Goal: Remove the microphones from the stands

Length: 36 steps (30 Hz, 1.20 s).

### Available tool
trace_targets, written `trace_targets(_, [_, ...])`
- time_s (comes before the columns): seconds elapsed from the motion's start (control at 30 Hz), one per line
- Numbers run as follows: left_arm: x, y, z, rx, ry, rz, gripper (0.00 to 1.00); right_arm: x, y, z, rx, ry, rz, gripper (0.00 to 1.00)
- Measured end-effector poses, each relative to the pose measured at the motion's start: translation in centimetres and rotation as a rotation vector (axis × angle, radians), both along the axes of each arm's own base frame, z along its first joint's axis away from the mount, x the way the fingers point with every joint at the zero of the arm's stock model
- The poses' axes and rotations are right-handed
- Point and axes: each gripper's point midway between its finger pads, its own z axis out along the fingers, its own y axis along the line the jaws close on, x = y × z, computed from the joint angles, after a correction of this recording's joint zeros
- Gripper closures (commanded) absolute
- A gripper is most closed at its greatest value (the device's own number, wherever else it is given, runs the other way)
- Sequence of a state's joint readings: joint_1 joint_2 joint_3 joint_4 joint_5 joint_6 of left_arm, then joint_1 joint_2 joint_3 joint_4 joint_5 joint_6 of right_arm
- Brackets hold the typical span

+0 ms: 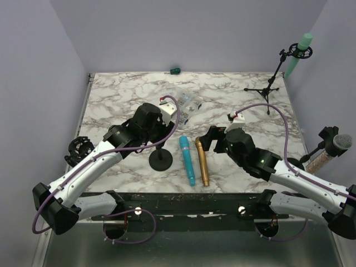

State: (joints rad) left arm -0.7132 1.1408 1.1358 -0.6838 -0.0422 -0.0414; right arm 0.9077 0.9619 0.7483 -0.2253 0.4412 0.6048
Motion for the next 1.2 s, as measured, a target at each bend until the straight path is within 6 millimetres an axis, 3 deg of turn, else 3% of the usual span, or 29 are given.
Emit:
trace_targets(0.23, [0.5,0.6,0.1,0.029,-0.029,0.043,0.93,0.0,0.0,-0.1,-0.002,0.002,0.0,0.07])
trace_targets(0.37, [0.8,1.1,0.2,0.048,-0.042,0.082,1.0,-0.1,-0.1,-0.2,-0.003,0.002,-0.001,0.07])
trace_targets(0.53, [1.8,2.4,0.0,0.128,-0.04,0.16,1.0,-0.1,-0.3,-0.4,-0.007,0.003,-0.004,0.07])
trace_targets(0.7, [4.5,4.1,0.4,0.204,-0.032,0.273,1.0,-0.1,-0.3,-0.4,-0.007,0.003,-0.004,0.07])
trace_targets(0.93, [9.7,11.6,0.9,0.227,0.008,0.591,1.0,-0.1,-0.6,0.0,-0.002,-0.01,-0.011,0.07])
trace_targets(1.2, [11.4,20.2,1.5,0.203,0.028,0.925,1.0,-0.1,-0.6,0.0,-0.003,-0.011,-0.015,0.07])
